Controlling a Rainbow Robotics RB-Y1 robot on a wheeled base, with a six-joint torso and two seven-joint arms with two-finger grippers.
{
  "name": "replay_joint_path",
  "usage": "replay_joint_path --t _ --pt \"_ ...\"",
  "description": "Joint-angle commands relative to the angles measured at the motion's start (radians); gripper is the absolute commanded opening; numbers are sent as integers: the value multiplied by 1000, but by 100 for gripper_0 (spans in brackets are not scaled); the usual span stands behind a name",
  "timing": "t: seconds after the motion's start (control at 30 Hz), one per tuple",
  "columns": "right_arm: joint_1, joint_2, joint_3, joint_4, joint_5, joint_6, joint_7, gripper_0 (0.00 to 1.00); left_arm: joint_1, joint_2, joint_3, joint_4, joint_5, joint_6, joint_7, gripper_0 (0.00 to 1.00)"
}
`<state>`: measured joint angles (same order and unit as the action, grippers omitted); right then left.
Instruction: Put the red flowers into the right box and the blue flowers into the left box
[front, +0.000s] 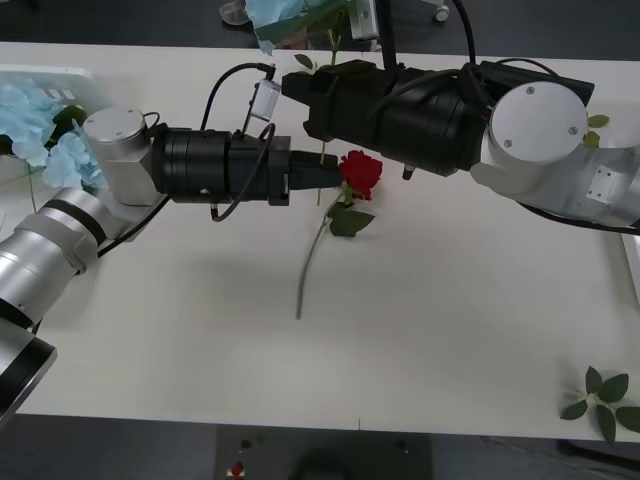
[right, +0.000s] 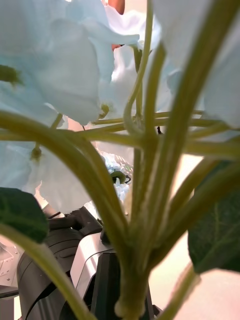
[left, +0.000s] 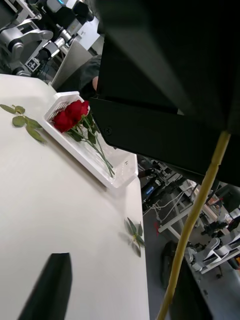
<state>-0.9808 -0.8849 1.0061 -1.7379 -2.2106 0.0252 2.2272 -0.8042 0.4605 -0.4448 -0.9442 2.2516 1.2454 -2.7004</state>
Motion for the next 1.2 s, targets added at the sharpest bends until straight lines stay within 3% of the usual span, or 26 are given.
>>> replay_joint_path --t 0.03,0.4,0.43,0.47,0.93,1.2 --pt "-19 0 -6 -20 -3 -1 9 0 3 -13 -6 -64 16 2 -5 0" --pt "-19 0 -6 -20 -3 -1 9 0 10 -11 -6 -62 37 12 -5 0" --pt "-19 0 -6 -20 -3 -1 9 46 11 -9 -5 -62 46 16 -5 0" --pt "-19 0 -6 -20 -3 -1 9 100 13 -6 -5 -64 51 19 -5 0" --pt "-19 0 -6 -20 -3 -1 9 100 33 55 11 -76 109 52 -5 0" --pt "-19 0 -6 -20 -3 -1 9 100 63 165 11 -110 168 65 -5 0"
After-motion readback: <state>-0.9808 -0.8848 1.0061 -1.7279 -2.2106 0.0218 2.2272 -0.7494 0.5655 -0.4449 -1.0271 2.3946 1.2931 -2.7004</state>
